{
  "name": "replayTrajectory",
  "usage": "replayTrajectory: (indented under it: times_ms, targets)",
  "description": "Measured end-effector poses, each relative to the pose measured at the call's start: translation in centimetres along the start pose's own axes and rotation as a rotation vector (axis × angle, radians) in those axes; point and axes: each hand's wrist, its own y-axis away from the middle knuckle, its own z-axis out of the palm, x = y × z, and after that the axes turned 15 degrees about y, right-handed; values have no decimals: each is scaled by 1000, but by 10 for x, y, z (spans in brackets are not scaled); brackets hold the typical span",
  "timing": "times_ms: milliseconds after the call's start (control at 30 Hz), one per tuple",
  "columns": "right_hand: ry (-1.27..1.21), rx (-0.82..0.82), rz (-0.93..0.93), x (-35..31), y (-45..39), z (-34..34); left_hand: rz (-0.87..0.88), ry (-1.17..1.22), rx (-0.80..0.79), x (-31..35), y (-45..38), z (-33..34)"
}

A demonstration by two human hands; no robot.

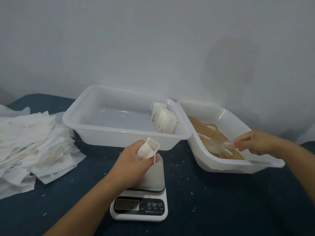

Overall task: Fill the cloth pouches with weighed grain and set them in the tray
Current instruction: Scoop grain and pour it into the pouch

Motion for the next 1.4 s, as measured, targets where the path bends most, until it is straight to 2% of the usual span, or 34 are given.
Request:
replayTrajectory:
  times_ms: [167,367,533,700,833,967,1400]
  targets:
    - [-125,123,98,13,13,-6,16,28,-6,1,0,0]
    - [-285,195,90,11,42,10,24,58,-16,0,1,2]
    - [-438,262,2,-6,67,21,5,53,8,-1,1,1]
    - [-533,219,-185,-31,90,21,-13,61,24,4,2,1]
    - [-388,105,-342,-57,108,17,-18,63,21,6,2,0]
    - [-212,17,-423,-86,126,12,-1,38,22,6,2,-2]
    - [190,93,-466,-141,149,-20,119,-180,-24,6,7,0]
